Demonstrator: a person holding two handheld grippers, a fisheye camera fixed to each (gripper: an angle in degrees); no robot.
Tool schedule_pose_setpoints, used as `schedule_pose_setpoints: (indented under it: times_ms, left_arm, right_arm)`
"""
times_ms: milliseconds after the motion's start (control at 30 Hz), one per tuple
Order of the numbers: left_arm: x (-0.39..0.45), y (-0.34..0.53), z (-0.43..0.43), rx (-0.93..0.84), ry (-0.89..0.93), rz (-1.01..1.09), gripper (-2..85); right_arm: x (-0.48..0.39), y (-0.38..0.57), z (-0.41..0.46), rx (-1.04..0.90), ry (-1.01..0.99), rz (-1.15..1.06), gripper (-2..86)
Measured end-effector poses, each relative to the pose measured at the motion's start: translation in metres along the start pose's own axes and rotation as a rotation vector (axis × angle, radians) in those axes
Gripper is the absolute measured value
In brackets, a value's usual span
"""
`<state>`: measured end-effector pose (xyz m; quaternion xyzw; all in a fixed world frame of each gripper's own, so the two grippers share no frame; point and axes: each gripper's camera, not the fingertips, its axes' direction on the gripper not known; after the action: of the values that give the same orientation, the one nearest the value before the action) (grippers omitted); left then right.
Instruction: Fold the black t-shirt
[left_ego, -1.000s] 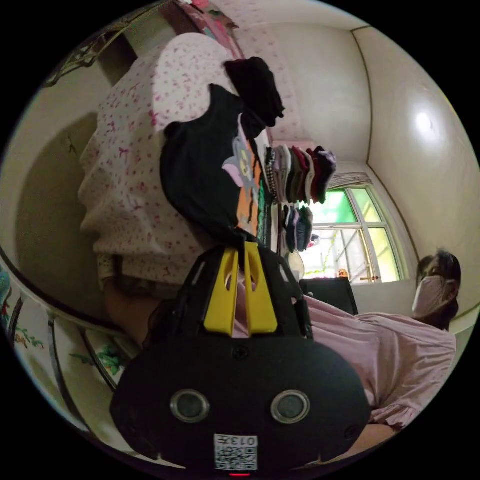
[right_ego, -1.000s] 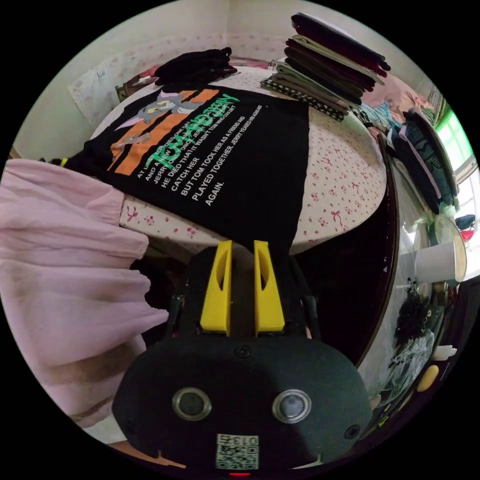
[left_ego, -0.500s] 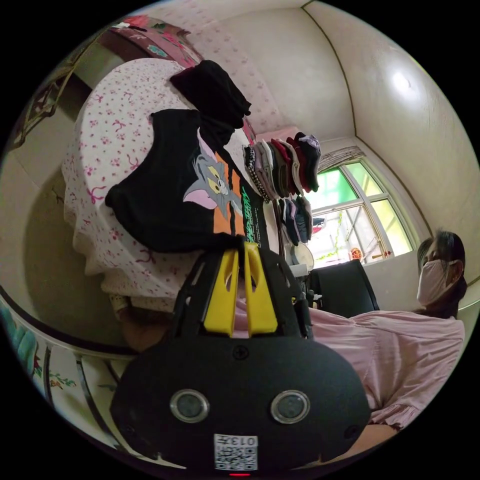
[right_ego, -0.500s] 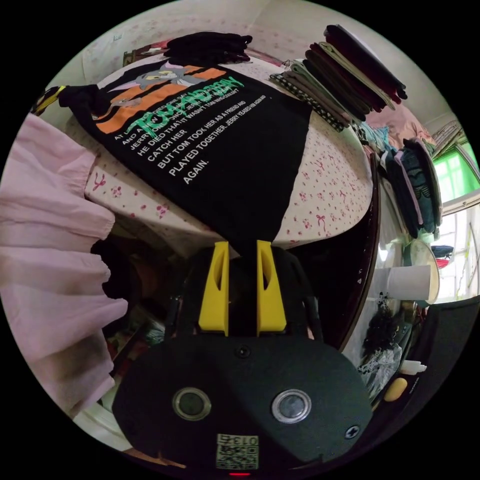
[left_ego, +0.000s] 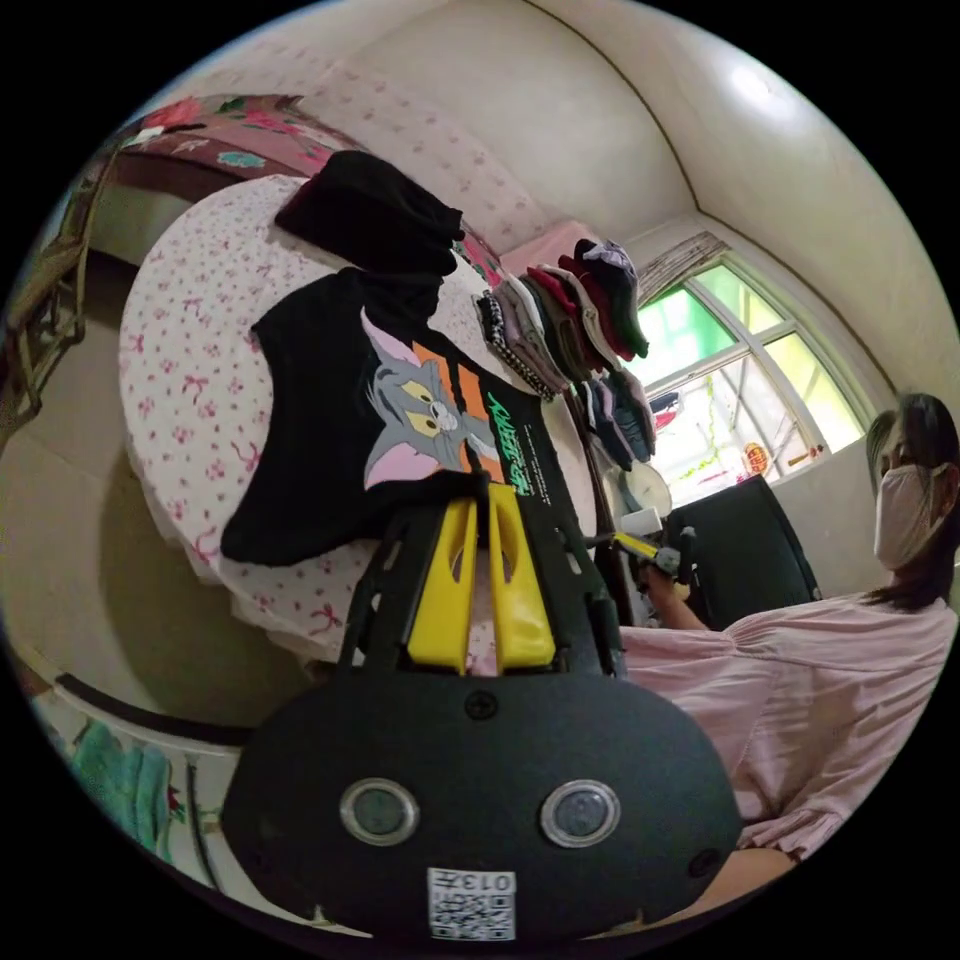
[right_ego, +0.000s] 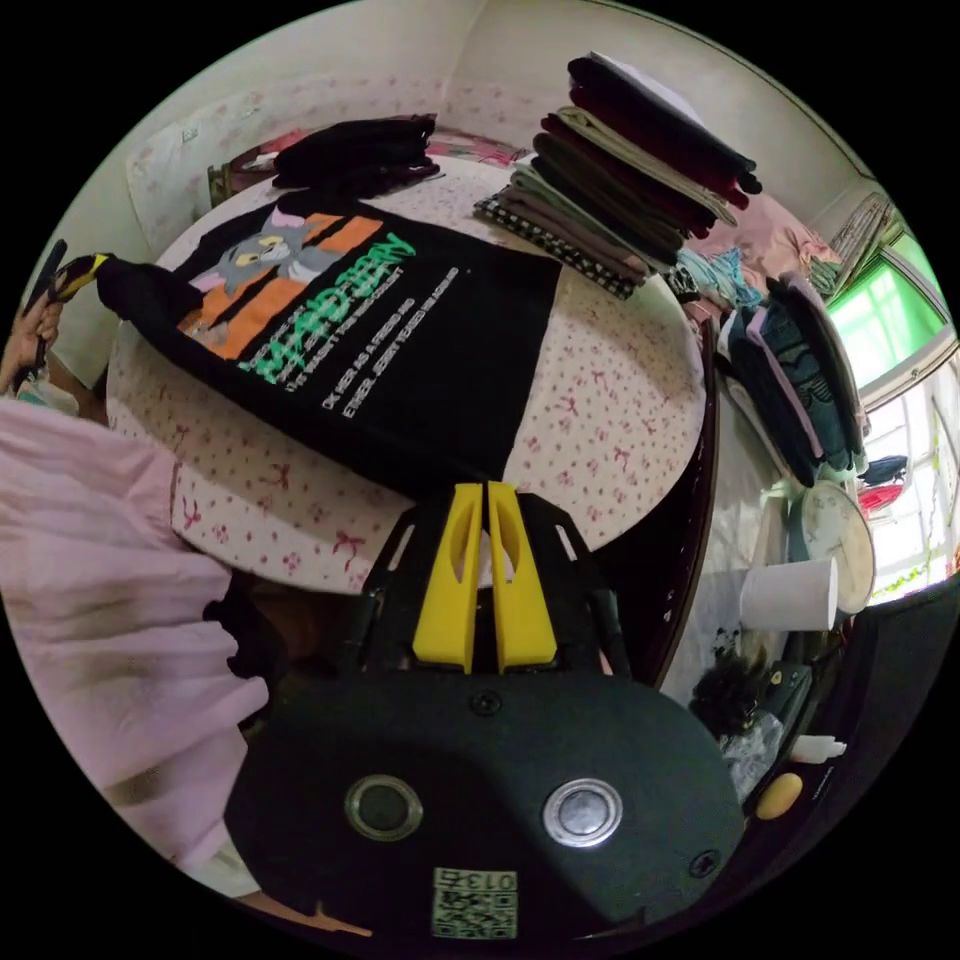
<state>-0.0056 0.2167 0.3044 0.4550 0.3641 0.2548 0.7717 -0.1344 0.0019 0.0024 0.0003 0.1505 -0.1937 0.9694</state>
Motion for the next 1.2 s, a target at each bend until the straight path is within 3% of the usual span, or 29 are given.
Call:
schedule_pose_setpoints:
  times_ms: [300, 533, 800, 1000, 1200]
  left_arm:
    - [-0.004, -0.088, 0.049, -0.08, -0.124, 0.125, 1.1]
    - [-0.039, -0.108, 0.089, -0.163, -0.241, 0.019, 2.3]
    - [-0.06, -0.084, 0.018, 0.043, -0.3, -0.171, 7.1]
    - [-0.061, -0.057, 0.014, -0.057, -0.338, -0.229, 9.1]
    - [-0.043, -0.076, 0.046, -0.118, -0.398, -0.067, 10.8]
  right_arm:
    - [0.061, -0.092, 0.077, -0.099, -0.028, -0.003, 0.8]
    - [0.093, -0.11, 0.135, -0.157, -0.077, 0.072, 3.1]
    - [0.17, -0.049, 0.123, -0.035, -0.168, 0.366, 6.6]
    - [0.185, 0.013, 0.142, -0.047, -0.284, 0.494, 8.2]
    - [0.193, 0.034, 0.162, -0.028, -0.364, 0.54, 8.8]
